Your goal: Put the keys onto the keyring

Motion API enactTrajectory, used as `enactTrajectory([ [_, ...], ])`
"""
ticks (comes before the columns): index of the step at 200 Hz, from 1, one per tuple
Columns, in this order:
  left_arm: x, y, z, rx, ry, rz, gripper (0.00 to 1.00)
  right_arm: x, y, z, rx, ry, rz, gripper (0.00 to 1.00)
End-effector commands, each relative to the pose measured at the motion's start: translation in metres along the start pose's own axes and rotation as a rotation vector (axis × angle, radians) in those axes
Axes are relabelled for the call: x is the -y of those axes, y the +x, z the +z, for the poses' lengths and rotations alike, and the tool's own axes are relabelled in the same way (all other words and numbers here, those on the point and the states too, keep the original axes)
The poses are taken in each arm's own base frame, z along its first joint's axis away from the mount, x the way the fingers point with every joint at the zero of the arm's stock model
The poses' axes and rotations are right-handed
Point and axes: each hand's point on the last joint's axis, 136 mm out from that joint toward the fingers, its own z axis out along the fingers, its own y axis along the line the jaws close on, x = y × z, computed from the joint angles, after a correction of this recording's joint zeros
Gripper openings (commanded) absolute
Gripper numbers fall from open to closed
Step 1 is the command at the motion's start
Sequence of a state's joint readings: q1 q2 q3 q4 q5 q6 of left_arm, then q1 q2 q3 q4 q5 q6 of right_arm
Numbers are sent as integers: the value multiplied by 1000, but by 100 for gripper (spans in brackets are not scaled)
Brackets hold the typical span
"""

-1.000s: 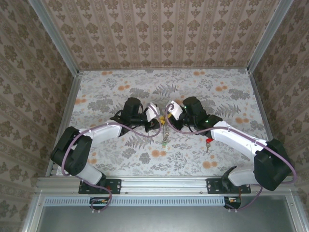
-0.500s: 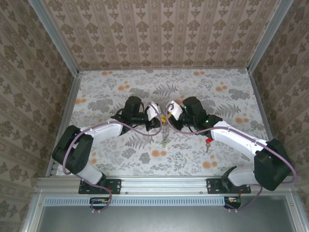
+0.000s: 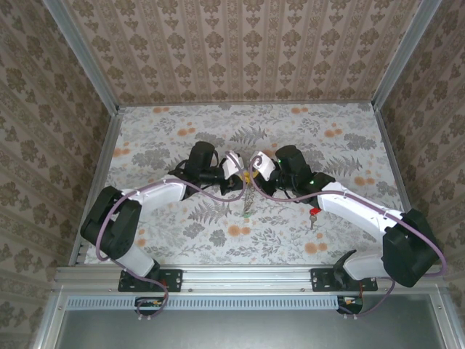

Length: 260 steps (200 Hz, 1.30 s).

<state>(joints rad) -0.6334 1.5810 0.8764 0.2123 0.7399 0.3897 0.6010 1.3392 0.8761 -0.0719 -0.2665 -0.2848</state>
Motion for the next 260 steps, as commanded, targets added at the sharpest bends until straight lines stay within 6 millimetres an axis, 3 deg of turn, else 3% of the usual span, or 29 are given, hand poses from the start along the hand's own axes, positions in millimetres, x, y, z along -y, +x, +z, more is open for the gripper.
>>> enactTrajectory([
  [1, 5, -5, 5, 7, 59, 29, 17, -2, -25, -11, 67, -7, -31, 0],
  [30, 5, -3, 5, -4, 58, 31, 0, -2, -25, -12, 67, -1, -30, 0],
  [57, -1, -1, 4, -4, 13, 30, 0, 4, -15, -11, 39, 35, -16, 0],
  [104, -3, 1, 2, 43, -48, 32, 0, 33, 19, -7, -50, 168, 123, 0],
  [198, -10, -1, 5, 143, -175, 27, 0, 38, 25, 3, -90, 134, 232, 0],
  [217, -6, -4, 5, 155, -154, 31, 0, 42, 29, 1, -96, 142, 263, 11],
  [233, -3, -7, 5, 162, -132, 35, 0, 42, 30, 0, -93, 138, 263, 26],
  [260, 4, -10, 6, 165, -82, 46, 0, 39, 25, -10, -43, 119, 232, 35],
])
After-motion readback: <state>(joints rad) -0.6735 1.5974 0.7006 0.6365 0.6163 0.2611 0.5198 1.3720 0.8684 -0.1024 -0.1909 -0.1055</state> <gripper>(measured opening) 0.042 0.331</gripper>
